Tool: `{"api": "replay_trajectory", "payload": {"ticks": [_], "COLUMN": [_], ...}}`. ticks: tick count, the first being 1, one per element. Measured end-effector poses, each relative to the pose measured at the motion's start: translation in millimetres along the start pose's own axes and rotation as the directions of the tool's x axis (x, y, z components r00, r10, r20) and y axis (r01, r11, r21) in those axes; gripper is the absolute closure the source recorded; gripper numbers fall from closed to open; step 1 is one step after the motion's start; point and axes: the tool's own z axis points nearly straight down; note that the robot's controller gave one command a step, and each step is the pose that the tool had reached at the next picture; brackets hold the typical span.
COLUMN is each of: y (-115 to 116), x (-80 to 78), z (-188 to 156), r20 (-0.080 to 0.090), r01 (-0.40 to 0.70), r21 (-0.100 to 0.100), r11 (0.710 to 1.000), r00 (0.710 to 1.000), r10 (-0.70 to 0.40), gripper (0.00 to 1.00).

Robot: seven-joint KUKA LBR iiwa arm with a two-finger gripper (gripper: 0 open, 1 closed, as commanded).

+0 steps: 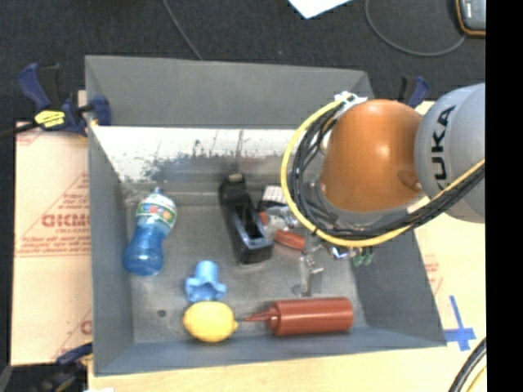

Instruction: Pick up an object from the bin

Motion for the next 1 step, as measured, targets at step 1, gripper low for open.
{"api": "replay_trajectory", "payload": {"ticks": [1], "y": [-2.0], "x": [37.8], "z": [88.8], "r20": [-0.012], "r01": [-0.082], "r21": [-0.001], "r11": [0.997], "r00": [0.997], "r10": [0.082], "gripper": [0.0]}}
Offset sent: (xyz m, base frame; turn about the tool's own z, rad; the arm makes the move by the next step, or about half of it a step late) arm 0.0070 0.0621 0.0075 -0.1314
